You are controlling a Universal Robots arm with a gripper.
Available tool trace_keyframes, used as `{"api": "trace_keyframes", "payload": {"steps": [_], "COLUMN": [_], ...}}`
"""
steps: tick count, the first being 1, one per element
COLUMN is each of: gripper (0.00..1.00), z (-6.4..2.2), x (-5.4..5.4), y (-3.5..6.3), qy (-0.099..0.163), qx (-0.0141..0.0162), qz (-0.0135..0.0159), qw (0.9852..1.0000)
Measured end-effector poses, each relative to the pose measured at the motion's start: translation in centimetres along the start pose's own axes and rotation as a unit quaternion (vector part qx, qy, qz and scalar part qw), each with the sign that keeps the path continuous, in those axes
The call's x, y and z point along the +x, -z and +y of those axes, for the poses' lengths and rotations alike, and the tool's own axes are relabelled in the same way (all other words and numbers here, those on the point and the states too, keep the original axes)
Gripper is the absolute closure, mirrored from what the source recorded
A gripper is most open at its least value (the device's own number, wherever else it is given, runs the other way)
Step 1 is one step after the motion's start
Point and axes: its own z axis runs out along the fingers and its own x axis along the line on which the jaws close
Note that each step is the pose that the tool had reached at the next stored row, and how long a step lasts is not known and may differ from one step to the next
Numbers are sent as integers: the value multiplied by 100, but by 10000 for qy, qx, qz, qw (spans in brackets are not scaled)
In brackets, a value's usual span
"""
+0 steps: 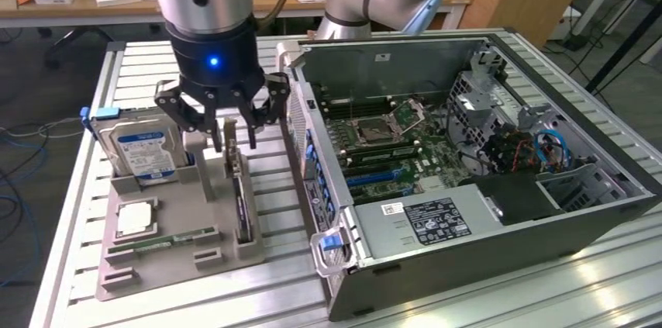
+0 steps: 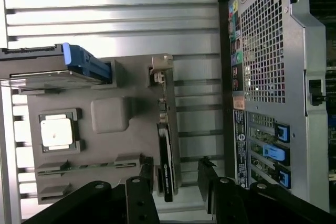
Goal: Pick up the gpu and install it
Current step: 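Pick up the gpu and move the gpu toward the slot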
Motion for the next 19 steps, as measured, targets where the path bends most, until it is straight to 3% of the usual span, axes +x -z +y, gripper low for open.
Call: {"api": "trace_keyframes", "payload": {"steps": [7, 12, 15, 19], "gripper": [53, 53, 53, 53], "z": [-78, -87, -95, -109], "x": [-15, -10, 59, 74], "y": [-119, -208, -262, -333], "qy": [3, 12, 13, 13], "qx": [0, 1, -1, 1], "qz": [2, 5, 5, 6], "qw": [10000, 10000, 10000, 10000]}}
